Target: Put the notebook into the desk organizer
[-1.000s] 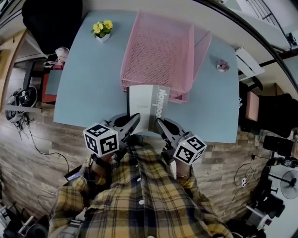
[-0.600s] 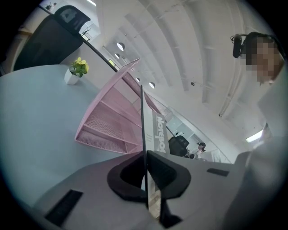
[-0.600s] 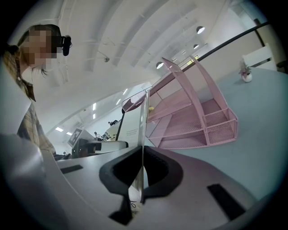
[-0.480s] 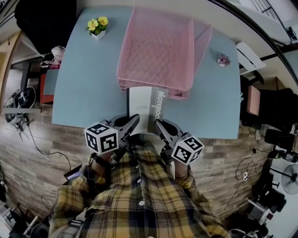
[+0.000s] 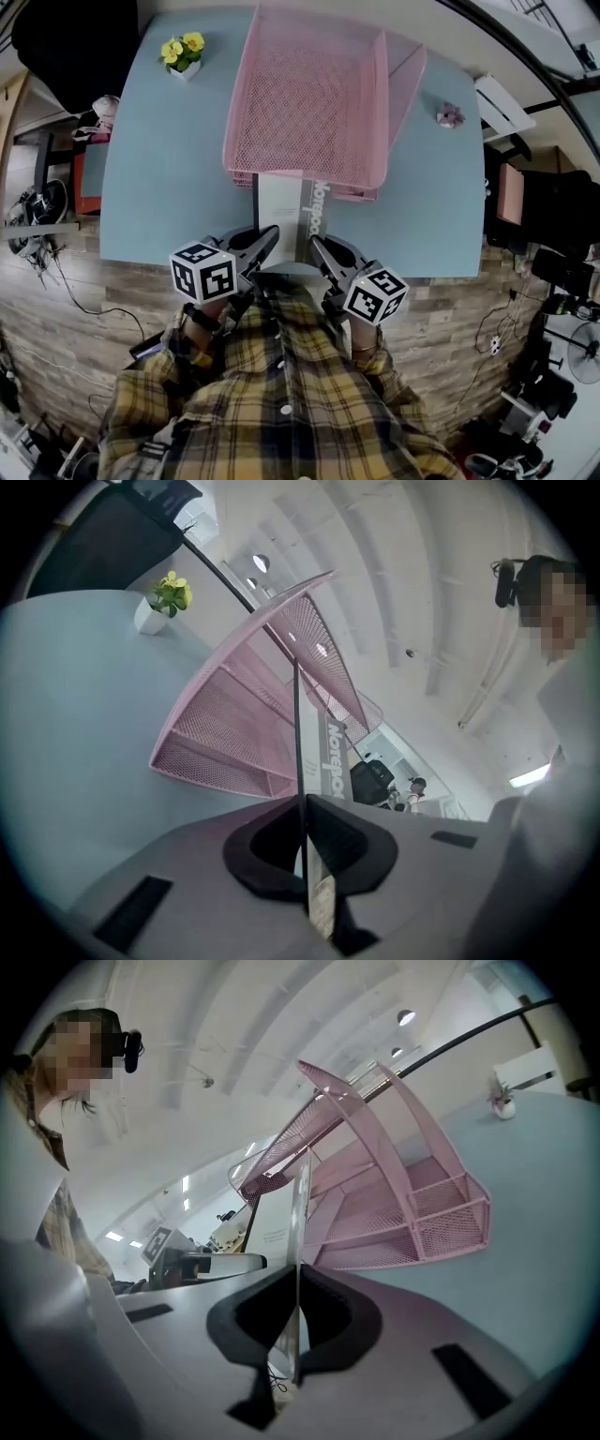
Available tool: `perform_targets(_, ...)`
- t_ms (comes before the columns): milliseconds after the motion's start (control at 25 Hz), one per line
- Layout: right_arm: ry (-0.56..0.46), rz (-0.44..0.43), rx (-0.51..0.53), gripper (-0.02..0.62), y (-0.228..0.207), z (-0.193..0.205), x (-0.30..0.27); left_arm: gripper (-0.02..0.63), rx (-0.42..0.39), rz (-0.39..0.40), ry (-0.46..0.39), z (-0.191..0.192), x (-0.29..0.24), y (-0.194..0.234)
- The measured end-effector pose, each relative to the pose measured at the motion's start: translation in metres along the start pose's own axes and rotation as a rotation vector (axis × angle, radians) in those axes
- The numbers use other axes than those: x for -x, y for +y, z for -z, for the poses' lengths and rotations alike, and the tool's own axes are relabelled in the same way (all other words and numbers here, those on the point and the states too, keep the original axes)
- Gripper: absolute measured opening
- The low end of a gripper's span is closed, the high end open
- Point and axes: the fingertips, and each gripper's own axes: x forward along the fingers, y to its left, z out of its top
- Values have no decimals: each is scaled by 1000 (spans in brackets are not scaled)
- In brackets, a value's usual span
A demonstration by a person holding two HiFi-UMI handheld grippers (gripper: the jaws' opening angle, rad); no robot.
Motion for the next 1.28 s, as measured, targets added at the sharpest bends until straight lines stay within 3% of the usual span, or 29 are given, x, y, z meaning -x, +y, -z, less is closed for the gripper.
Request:
perform_targets(800, -42, -30, 29, 14, -19, -46, -23, 6, 70, 72, -40, -46, -23, 13)
perform_targets(1280, -89, -7, 79, 61, -23, -66, -21, 6, 248, 198, -29, -60, -32, 7)
